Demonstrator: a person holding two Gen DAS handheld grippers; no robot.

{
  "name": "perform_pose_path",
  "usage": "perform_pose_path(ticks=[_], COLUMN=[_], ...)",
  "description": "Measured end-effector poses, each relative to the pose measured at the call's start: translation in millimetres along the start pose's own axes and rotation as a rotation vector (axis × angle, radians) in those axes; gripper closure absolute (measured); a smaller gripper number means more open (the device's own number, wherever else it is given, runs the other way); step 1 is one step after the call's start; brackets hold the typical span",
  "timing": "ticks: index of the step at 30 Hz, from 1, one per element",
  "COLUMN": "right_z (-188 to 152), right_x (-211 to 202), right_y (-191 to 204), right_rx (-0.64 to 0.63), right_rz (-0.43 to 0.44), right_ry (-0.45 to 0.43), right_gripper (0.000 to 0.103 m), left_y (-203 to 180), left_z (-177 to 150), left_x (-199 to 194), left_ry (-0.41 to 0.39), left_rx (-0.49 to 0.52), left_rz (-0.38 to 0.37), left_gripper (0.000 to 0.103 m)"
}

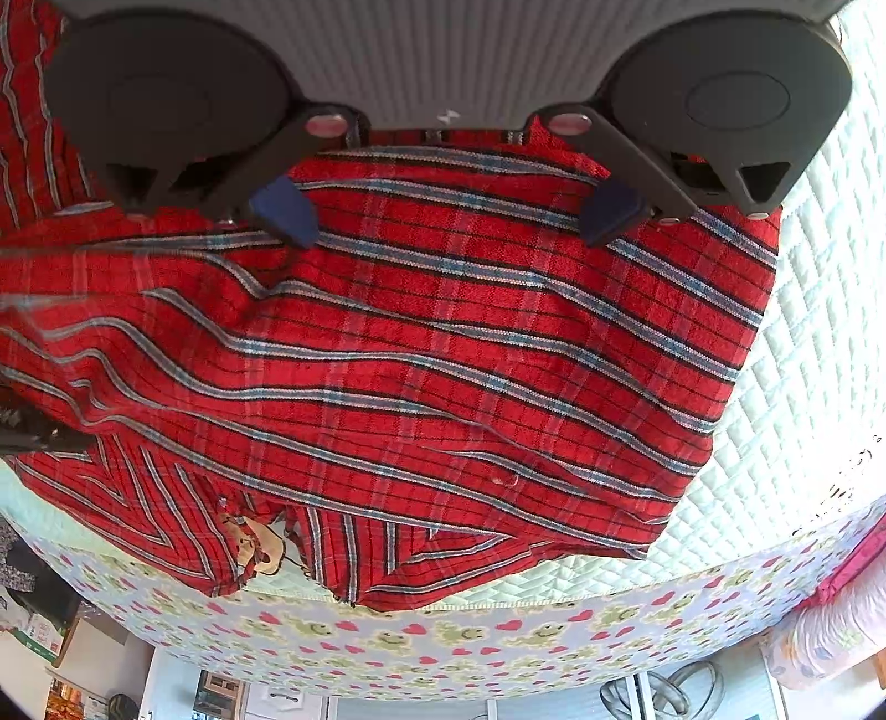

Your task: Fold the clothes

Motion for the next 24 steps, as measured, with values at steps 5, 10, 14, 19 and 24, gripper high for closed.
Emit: perform_pose_path(ticks=[5, 10, 14, 19, 24], right_z=[-10.9, -43.0, -51.3, -50.5, -52.2], right_x=[-54.7, -91.2, -85.9, -67.2, -58.3], right_y=[-24.9, -23.4, -2.4, 9.4, 12.7], right_rx=[0.218, 0.129, -0.091, -0.206, -0.216], right_rz=[0.134, 0.094, 0.052, 0.030, 0.040], right_ry=[-0.096, -0.096, -0.061, -0.032, 0.030], right_gripper=[0.088, 0.059, 0.048, 0.049, 0.094], left_y=[-0.6, -1.7, -10.7, -40.5, -65.0], left_z=[-0.6, -4.5, -13.6, -17.9, -23.7], left_x=[0.1, -8.0, -30.2, -55.2, -24.8], left_ry=[-0.007, -0.051, -0.109, -0.180, -0.082], left_rx=[-0.006, -0.014, -0.021, -0.036, 0.006], left_rz=[0.009, 0.024, -0.008, -0.170, -0.234], left_gripper=[0.000, 0.002, 0.014, 0.013, 0.014])
Point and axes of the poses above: each gripper's, at about its wrist camera, not at the fingertips, and x roughly the way its jaws point, y to its left, z to its top, the point moved 4 cm from there along x, roughly the way its jaws point, and after that the axes turned 3 degrees about z, right-handed, at the moved point
